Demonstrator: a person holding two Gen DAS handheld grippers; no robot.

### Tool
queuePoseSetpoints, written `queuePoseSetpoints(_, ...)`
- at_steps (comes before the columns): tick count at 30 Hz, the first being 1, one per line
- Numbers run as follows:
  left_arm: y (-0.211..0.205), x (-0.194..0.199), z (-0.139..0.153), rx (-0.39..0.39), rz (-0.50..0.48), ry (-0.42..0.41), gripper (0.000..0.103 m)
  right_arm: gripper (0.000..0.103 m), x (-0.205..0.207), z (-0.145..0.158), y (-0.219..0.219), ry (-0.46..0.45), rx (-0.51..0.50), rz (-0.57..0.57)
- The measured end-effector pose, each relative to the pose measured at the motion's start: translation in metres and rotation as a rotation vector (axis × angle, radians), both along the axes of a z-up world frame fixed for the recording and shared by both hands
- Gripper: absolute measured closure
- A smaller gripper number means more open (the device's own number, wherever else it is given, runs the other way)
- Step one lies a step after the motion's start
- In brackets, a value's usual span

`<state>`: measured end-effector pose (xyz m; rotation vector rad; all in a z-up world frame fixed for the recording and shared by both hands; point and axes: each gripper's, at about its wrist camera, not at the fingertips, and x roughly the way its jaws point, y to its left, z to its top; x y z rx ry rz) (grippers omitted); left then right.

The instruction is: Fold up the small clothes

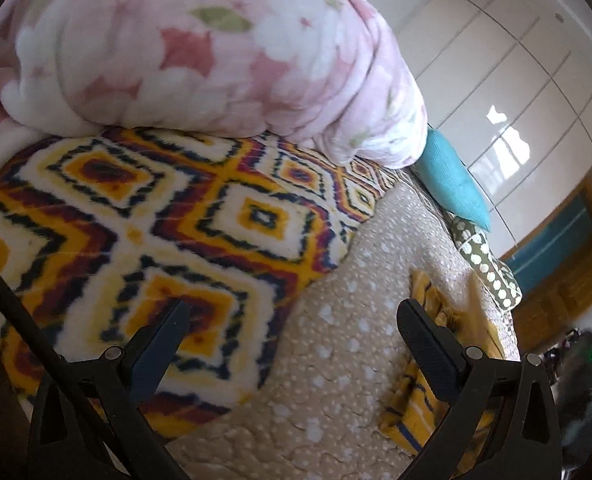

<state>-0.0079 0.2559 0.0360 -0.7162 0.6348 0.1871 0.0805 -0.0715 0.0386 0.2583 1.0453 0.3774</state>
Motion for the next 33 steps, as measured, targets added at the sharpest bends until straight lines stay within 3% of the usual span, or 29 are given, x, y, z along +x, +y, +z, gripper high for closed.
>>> queuePoseSetpoints(3,0.002,0.002,-0.002,-0.021,-0.009,0.002,0.001,0.092,0.001,-0.014,0.002,0.019,0.004,0.001)
queuePoseSetpoints(10,-0.001,0.005,-0.002,-0.003,-0.009,0.005,0.001,0.092,-0.006,0.002,0.015,-0.018,-0.090,0.057)
queuePoseSetpoints(14,0.006,0.003,-0.005,-0.021,0.026,0.011,0.001,0.092,-0.016,0.007,0.047,-0.097,-0.307,0.150)
queuePoseSetpoints(16,0.009,0.002,-0.006,-0.026,0.040,0.011,0.001,0.091,-0.029,0.004,0.066,-0.173,-0.474,0.222)
queuePoseSetpoints(18,0.010,0.003,-0.006,-0.025,0.044,0.012,0.001,0.085,-0.044,0.002,0.080,-0.258,-0.602,0.284)
queuePoseSetpoints(19,0.010,0.003,-0.007,-0.025,0.043,0.014,0.001,0.077,-0.054,0.001,0.088,-0.309,-0.648,0.325)
queuePoseSetpoints(20,0.010,0.003,-0.007,-0.024,0.042,0.016,0.001,0.067,-0.060,0.001,0.091,-0.330,-0.655,0.344)
queuePoseSetpoints(21,0.010,0.003,-0.007,-0.023,0.041,0.017,0.001,0.064,-0.066,0.002,0.093,-0.349,-0.647,0.366)
queuePoseSetpoints(23,0.010,0.004,-0.008,-0.022,0.041,0.019,0.001,0.064,-0.080,0.010,0.090,-0.361,-0.544,0.412)
queuePoseSetpoints(25,0.011,0.004,-0.008,-0.025,0.039,0.020,0.001,0.064,-0.093,0.016,0.085,-0.313,-0.412,0.462)
queuePoseSetpoints(28,0.010,0.003,-0.009,-0.028,0.036,0.017,0.001,0.064,-0.113,0.025,0.078,-0.297,-0.356,0.491)
queuePoseSetpoints(30,0.009,0.004,-0.008,-0.027,0.032,0.016,0.001,0.064,-0.119,0.035,0.065,-0.303,-0.340,0.457)
queuePoseSetpoints(33,0.005,0.005,-0.009,-0.023,0.022,0.021,0.001,0.066,-0.105,0.056,0.032,-0.328,-0.315,0.296)
